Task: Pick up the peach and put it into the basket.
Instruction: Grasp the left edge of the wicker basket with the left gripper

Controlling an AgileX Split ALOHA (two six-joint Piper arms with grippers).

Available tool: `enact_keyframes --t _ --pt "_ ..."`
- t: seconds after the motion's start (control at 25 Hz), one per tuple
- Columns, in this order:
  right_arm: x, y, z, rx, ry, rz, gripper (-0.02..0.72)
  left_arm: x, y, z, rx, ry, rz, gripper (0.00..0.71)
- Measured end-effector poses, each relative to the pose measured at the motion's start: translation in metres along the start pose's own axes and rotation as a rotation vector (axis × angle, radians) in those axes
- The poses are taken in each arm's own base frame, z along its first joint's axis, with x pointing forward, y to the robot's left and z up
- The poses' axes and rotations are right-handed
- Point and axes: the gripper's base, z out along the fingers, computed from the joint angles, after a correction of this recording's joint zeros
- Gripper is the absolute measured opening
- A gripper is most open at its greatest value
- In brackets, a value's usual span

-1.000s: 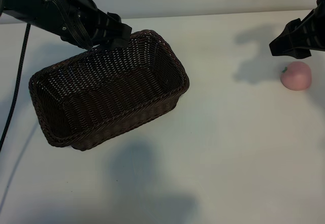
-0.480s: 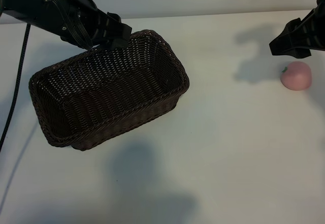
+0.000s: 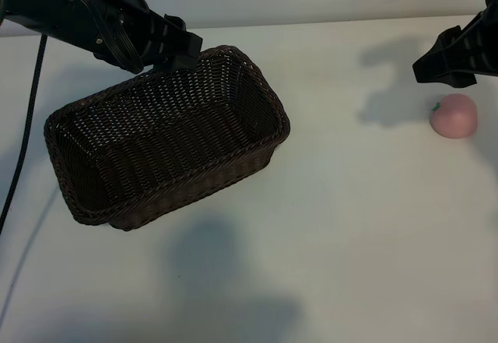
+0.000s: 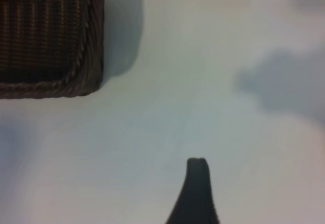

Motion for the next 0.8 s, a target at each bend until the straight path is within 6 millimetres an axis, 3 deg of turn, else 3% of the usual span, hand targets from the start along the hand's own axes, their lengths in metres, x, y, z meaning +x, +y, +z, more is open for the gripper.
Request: enact_keyframes --t 0.28,0.56,0.8 --pt "0.0 0.0 0.0 0.0 -0.001 0.0 0.595 -0.003 0.0 0.0 -0.005 -0.036 -0.001 0.575" --pt "-0.001 0.0 0.0 -0.001 -0.011 0.006 0.595 0.004 0.023 -0.021 -0.107 -0.001 -0.235 0.575" --pt "-0.002 0.002 0.0 -0.021 -0.027 0.03 0.595 0.048 0.042 -0.031 -0.352 0.072 -0.449 0.575"
